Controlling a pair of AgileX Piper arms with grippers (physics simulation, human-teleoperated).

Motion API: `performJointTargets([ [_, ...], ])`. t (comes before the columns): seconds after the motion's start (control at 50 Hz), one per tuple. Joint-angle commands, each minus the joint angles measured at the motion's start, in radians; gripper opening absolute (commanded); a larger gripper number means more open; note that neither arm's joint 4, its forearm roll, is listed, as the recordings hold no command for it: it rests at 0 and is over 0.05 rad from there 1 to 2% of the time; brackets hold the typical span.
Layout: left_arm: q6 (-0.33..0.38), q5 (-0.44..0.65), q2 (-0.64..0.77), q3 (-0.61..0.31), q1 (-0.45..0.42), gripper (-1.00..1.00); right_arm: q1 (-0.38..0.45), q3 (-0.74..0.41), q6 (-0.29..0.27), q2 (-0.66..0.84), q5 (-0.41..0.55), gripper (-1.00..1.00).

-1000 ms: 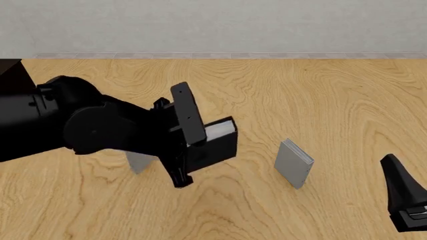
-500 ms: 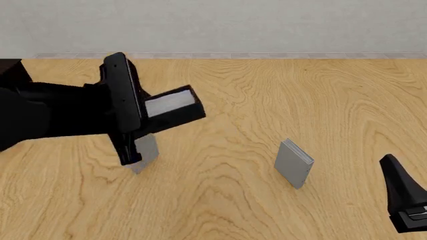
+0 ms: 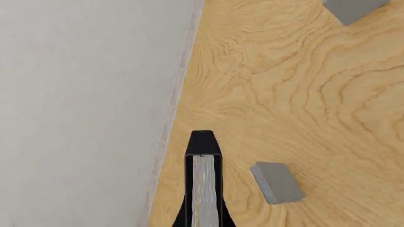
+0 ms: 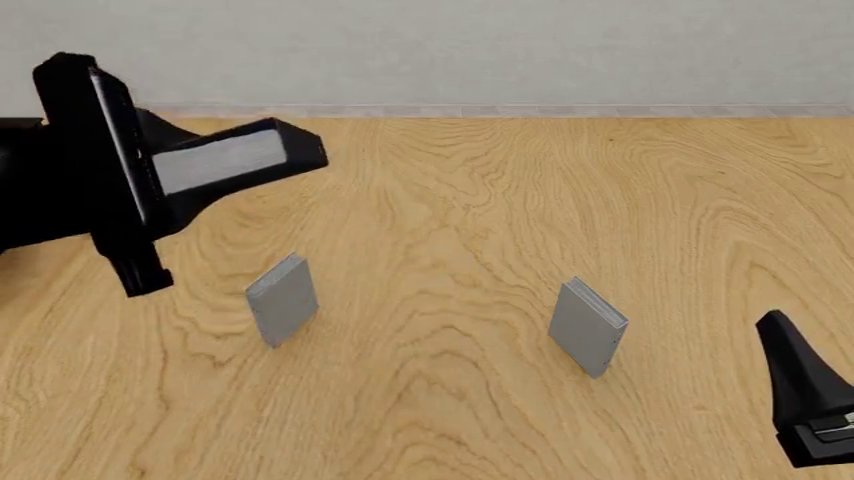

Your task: Pick up the book in the middle and place it on the cabinet shelf.

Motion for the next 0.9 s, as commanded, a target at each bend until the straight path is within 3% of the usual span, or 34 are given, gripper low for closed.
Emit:
performJointTargets([
  [0.02,0.104,-0.051,-0.076,-0.003,0.087,-1.0,0.004,-0.002,-0.002,0.0,0.002,1.0],
  [0.18,0.136,-0.043,-0.095,-0.021,0.123,-1.0,0.002,0.008,0.002,0.0,-0.007,1.0],
  [0.24,0.223,-0.105,-0.114,0.063,0.2,-1.0,0.003,0.011,0.001,0.0,-0.011,1.0],
  [0.36,0.215,-0.119,-0.116,0.062,0.243,-1.0,0.002,0.016,0.003,0.0,-0.016,1.0],
  [0.4,0.22,-0.142,-0.107,0.063,0.297,-1.0,0.002,0.017,0.003,0.0,-0.018,1.0],
  [0.46,0.272,-0.182,-0.116,0.103,0.352,-1.0,-0.001,0.01,0.025,0.0,-0.012,1.0],
  [0.56,0.266,-0.188,-0.111,0.085,0.391,-1.0,-0.002,-0.005,0.023,0.0,0.002,1.0],
  [0.6,0.225,-0.198,-0.077,0.042,0.463,-1.0,0.0,0.008,0.027,0.0,-0.011,1.0],
  [0.64,0.289,-0.253,-0.078,0.1,0.5,-1.0,-0.001,0.009,0.031,0.0,-0.012,1.0],
  [0.68,0.273,-0.259,-0.07,0.089,0.512,-1.0,-0.004,0.01,0.035,0.0,-0.013,1.0],
  [0.78,0.375,-0.361,-0.063,0.146,0.563,-1.0,-0.005,0.013,0.036,0.0,-0.017,1.0],
  [0.9,0.403,-0.379,-0.043,0.146,0.582,-1.0,-0.003,0.016,0.036,0.0,-0.02,1.0],
])
